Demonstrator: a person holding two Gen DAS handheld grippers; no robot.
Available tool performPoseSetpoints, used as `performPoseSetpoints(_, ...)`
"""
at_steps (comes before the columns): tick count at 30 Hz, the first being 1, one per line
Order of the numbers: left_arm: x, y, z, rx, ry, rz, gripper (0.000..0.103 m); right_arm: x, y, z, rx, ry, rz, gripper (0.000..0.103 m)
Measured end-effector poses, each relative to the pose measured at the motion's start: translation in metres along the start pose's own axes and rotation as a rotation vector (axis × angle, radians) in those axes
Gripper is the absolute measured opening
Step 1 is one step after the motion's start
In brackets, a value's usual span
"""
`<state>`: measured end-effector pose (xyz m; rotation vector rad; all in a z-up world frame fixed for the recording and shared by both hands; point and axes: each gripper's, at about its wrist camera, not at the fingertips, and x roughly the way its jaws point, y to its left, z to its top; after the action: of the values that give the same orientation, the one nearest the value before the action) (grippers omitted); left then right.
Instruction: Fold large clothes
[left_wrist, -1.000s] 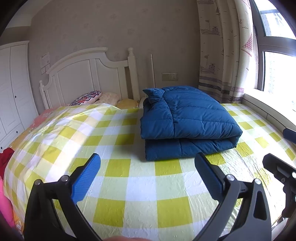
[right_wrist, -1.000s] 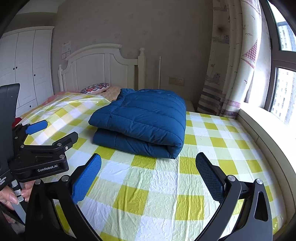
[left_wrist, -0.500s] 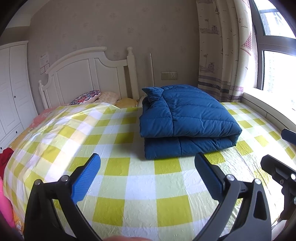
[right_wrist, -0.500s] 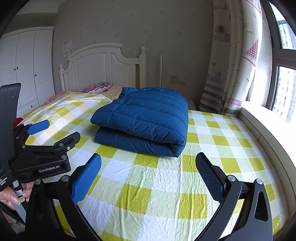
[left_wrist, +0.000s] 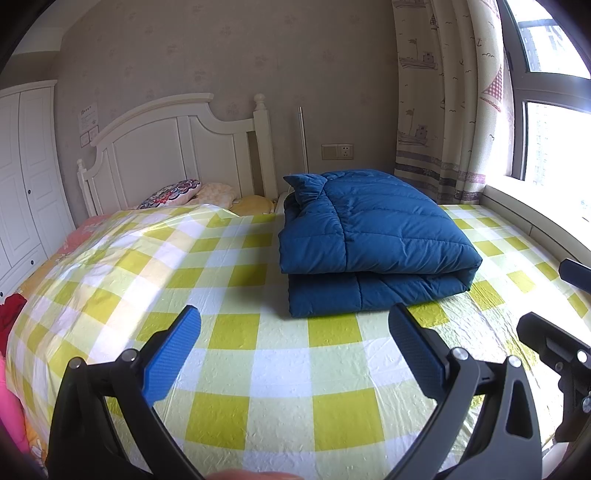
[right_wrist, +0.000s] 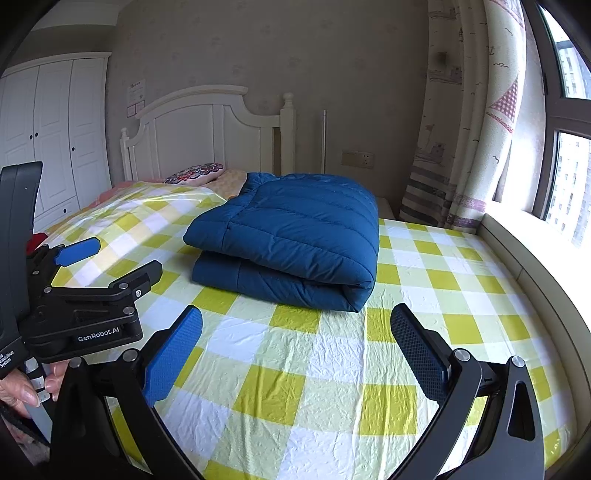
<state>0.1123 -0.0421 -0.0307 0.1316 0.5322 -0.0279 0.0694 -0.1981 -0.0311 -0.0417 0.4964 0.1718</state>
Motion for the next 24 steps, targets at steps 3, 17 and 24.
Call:
performPoseSetpoints(3, -0.0003, -0.0003, 0.0001, -0.001, 0.0, 0.001, 0.101, 0.0001, 0.0006, -0.0001, 0.004, 0.0, 0.003, 0.098)
performPoseSetpoints(17, -0.0045, 0.0011, -0.0001, -0.01, -0.014, 0.001, 0.101, -0.0011, -0.0003, -0.0005, 0.012, -0.005, 0.005, 0.098)
performPoseSetpoints(24, -0.0035, 0.0025, -0.0004, -0.012, -0.014, 0.003, 0.101, -0.0004, -0.0007, -0.0014, 0.011, 0.002, 0.011, 0.098)
